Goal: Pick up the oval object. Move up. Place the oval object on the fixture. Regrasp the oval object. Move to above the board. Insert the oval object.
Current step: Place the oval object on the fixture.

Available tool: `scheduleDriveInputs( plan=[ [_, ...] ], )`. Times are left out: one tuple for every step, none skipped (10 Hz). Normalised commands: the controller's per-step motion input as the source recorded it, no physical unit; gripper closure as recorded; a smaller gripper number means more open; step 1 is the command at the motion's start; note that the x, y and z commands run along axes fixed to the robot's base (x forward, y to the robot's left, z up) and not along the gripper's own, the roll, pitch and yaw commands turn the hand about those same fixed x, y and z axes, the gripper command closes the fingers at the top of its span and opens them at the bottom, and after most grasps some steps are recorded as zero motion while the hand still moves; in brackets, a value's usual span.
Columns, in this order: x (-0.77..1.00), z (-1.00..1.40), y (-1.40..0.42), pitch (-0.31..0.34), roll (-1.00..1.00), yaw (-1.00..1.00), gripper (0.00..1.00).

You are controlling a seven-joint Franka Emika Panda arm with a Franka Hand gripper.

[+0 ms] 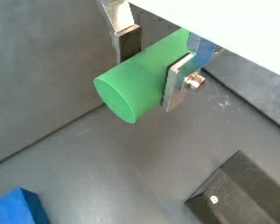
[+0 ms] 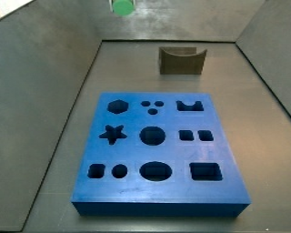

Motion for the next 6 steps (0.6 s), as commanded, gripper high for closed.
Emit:
scheduleDriveInputs(
  plan=[
    [1.00,-0.21,0.12,0.390,0.28,-0.55,1.00],
    [1.00,-0.22,0.12,0.387,0.27,-0.52,1.00],
    [1.00,-0.18,0.10,0.336,0.17,-0.34,1.00],
    [1.00,-0.16,0.10,0.306,0.13,-0.26,1.00],
    [1.00,-0.13,0.09,0.243,0.08,-0.14,1.00],
    [1.00,-0.12,0.08,0.197,0.07,-0.08,1.00]
  ],
)
